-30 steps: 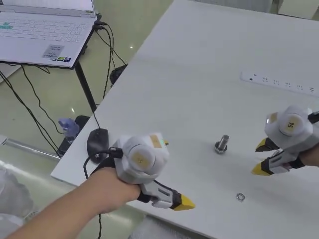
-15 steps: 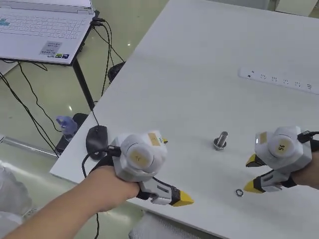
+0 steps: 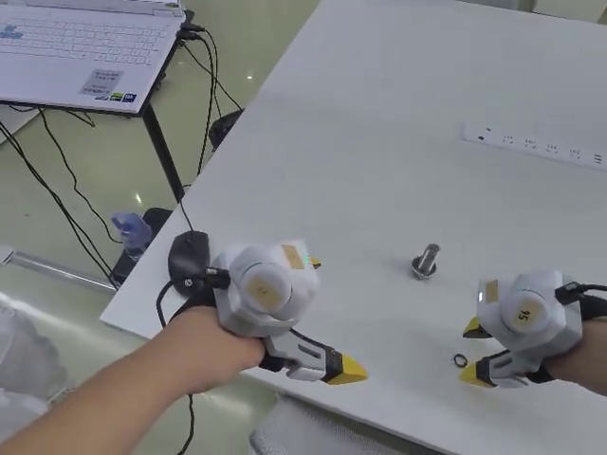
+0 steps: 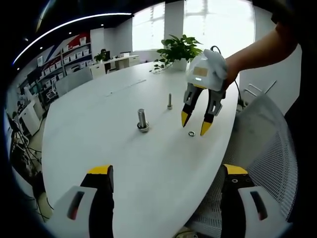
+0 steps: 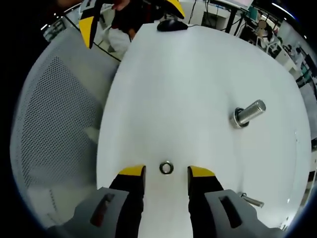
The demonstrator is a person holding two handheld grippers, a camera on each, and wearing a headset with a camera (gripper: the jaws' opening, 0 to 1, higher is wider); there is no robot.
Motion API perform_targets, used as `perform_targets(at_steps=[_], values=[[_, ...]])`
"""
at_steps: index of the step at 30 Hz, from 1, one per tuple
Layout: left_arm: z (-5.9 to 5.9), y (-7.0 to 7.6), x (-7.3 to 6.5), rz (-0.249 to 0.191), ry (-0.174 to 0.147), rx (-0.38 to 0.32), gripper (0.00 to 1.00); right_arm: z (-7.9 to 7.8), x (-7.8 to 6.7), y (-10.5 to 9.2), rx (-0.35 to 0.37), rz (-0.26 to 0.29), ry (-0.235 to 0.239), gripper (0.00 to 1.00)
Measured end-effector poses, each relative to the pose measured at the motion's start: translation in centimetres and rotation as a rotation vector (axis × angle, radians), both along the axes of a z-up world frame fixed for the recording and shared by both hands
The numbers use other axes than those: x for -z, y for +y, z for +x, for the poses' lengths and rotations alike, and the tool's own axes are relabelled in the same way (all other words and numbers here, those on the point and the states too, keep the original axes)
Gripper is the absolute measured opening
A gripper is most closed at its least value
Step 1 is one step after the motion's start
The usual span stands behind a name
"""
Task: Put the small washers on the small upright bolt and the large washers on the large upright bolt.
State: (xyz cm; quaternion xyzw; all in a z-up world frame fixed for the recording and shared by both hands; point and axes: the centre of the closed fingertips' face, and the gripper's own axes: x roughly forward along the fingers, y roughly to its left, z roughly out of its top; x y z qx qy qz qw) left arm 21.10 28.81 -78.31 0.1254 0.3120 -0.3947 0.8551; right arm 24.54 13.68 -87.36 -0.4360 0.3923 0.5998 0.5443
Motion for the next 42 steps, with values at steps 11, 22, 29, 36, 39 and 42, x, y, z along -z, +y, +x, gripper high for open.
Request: perform_targets(at_steps=[11, 22, 29, 36, 39, 42], values=[[-0.14, -0.11, 0.04, -0.003, 0.005, 0.006, 0.87, 0.12, 0.74, -0.25, 0.012, 0.001, -0.002, 0.3], [-0.2, -0.25, 0.11, -0.009, 0.006, 0.016, 0.86, 0.04, 0.69, -0.01, 0.023, 0.005, -0.009, 0.27], [-0.34, -0.03, 0.18, -0.01, 0.008, 0.013, 0.85, -0.04, 0.8, 0.3, 0.009, -0.029, -0.018, 0.19], [-0.38, -0.31, 0.09, -0.015, 0.008, 0.017, 0.83, 0.0, 0.78, 0.06, -0.008, -0.067, -0.028, 0.14], [-0.49, -0.41, 0.08, -0.015, 0.008, 0.019, 0.83, 0.04, 0.76, 0.1, 0.009, -0.071, -0.023, 0.13], [-0.63, -0.58, 0.1, -0.015, 0.011, 0.022, 0.82, 0.12, 0.78, 0.1, 0.036, -0.073, -0.018, 0.13]])
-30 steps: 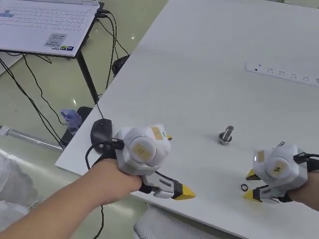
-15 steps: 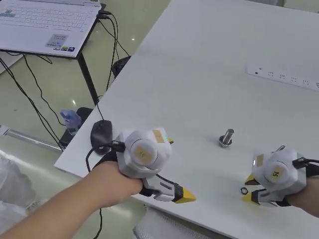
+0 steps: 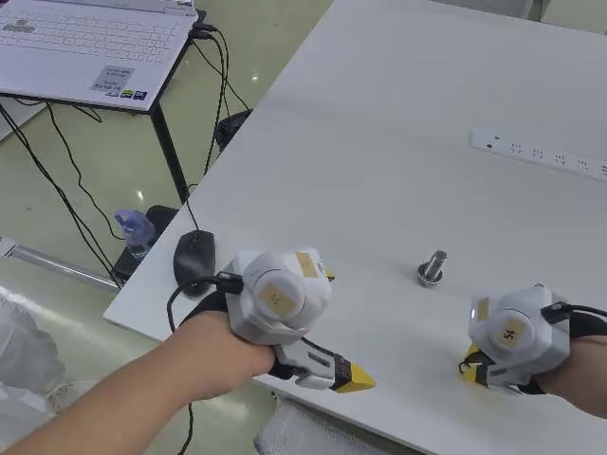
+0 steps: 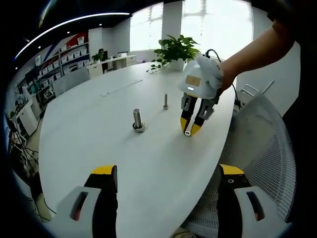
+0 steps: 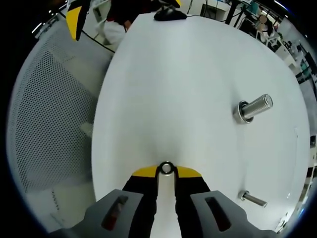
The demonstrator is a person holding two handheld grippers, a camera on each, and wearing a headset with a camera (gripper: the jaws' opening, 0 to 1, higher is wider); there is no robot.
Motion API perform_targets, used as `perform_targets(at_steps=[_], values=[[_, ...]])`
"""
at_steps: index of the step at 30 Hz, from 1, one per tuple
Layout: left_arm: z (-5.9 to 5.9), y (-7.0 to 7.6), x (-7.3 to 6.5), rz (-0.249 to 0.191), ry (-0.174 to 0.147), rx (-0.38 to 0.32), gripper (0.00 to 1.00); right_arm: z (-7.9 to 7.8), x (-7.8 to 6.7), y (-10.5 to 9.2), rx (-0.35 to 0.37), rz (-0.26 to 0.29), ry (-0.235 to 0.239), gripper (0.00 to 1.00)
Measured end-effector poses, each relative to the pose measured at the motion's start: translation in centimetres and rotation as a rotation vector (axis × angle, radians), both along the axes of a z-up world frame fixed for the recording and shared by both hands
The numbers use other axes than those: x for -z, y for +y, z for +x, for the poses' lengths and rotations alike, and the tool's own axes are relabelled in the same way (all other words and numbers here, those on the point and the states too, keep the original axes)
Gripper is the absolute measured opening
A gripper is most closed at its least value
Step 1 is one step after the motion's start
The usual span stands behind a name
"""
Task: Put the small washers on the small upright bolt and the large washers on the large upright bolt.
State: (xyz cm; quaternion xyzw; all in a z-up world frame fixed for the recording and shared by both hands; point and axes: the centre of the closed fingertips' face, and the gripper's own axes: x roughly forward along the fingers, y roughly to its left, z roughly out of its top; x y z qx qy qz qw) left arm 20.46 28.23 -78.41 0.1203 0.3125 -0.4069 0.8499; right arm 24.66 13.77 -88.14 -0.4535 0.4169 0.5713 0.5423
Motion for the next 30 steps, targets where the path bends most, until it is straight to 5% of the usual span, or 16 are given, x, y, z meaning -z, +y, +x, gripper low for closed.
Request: perform_targets(at_steps=[13, 30], values=[[0.4, -0.4, -0.2, -0.017, -0.003, -0.016, 0.83, 0.1, -0.6, -1.5, 0.093, 0.017, 0.031, 0.13], [0.7, -0.3, 0.6, 0.017, 0.008, 0.002, 0.83, 3.5, -2.9, -7.4, 0.241, 0.021, 0.023, 0.13]])
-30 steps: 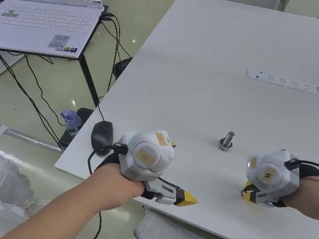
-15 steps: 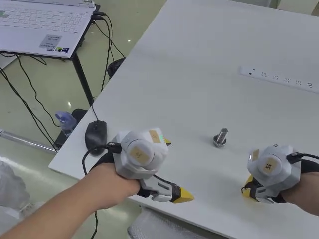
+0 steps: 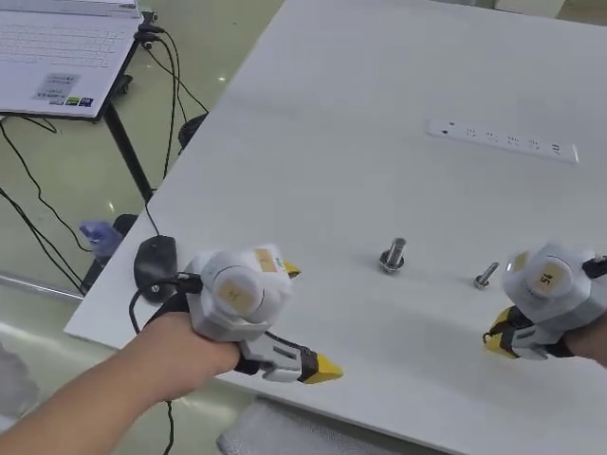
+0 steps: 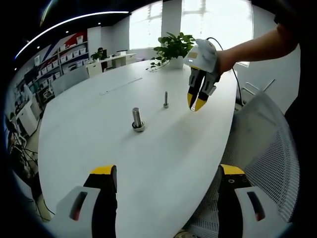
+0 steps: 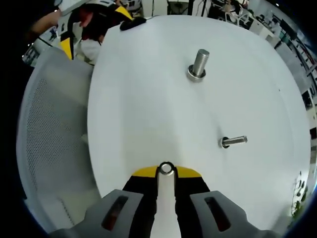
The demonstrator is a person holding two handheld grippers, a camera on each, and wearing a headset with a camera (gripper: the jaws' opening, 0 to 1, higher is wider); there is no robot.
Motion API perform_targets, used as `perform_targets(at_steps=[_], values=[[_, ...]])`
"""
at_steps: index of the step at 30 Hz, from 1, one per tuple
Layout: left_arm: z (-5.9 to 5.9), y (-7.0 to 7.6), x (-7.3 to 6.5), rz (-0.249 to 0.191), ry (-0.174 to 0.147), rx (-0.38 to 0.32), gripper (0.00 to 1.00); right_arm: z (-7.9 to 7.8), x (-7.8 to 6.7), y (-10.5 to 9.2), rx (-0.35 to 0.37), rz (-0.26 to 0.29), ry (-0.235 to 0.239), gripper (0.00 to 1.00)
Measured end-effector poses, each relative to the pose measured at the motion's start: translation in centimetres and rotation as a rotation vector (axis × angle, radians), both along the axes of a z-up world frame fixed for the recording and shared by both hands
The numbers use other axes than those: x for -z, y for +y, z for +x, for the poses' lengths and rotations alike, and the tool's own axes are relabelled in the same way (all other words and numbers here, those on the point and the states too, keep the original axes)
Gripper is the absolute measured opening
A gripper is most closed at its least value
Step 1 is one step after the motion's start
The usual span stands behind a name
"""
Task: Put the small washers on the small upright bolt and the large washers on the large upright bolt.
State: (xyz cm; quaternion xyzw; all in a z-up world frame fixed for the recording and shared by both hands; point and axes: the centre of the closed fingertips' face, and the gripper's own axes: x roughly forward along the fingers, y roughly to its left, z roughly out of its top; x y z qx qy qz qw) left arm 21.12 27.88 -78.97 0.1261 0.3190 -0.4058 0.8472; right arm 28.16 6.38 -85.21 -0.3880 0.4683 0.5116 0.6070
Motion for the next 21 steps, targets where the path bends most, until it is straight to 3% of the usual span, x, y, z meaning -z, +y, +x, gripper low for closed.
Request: perform_targets(at_steps=[9, 21], values=[[0.0, 0.2, 0.4, 0.003, 0.01, -0.016, 0.84, 2.2, -1.0, -1.4, 0.031, -0.011, -0.016, 0.12], [0.6, 0.3, 0.4, 0.003, 0.008, -0.026, 0.85, 5.3, -3.7, -0.7, 0.081, 0.017, -0.054, 0.12]])
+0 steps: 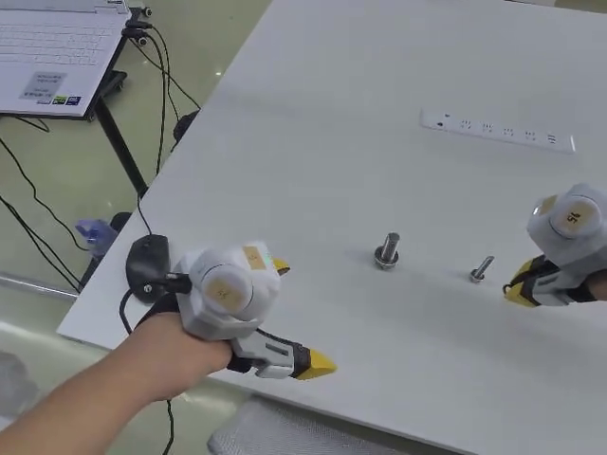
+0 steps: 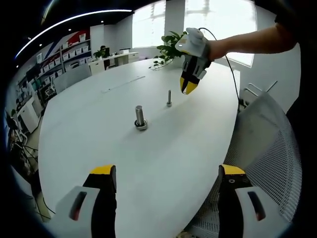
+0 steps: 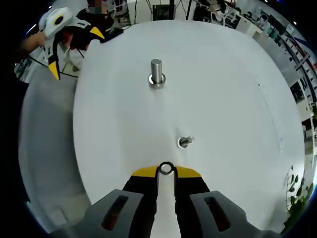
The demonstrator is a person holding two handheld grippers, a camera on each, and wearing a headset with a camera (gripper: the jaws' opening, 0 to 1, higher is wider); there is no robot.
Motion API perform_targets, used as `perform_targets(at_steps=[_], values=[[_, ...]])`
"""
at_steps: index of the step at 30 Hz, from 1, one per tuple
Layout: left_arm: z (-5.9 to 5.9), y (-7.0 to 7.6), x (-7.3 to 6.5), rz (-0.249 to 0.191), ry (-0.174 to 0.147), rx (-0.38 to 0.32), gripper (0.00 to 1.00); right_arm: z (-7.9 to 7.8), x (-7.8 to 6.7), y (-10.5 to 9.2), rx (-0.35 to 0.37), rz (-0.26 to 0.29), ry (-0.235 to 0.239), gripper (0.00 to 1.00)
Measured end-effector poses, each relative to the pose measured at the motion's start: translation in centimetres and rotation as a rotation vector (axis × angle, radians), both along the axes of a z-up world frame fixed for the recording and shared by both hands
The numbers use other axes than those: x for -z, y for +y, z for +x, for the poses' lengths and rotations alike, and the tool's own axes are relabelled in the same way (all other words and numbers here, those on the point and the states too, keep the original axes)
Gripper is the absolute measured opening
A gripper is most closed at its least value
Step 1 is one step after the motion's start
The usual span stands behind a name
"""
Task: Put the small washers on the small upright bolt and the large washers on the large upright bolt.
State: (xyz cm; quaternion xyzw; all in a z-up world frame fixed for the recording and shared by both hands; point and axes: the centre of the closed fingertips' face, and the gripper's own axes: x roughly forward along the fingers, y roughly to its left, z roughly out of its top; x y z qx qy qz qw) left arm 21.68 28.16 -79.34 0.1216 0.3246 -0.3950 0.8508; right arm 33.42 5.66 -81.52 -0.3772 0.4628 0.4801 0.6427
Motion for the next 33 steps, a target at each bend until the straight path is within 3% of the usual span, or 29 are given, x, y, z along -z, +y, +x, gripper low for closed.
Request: perform_targets(at_steps=[18, 33], values=[[0.3, -0.2, 0.3, 0.001, 0.006, 0.006, 0.86, 3.5, -1.2, 1.7, -0.012, 0.008, -0.041, 0.12], [0.6, -0.2, 0.4, -0.006, 0.009, 0.005, 0.86, 3.7, 0.1, 2.4, -0.047, -0.027, -0.02, 0.12]])
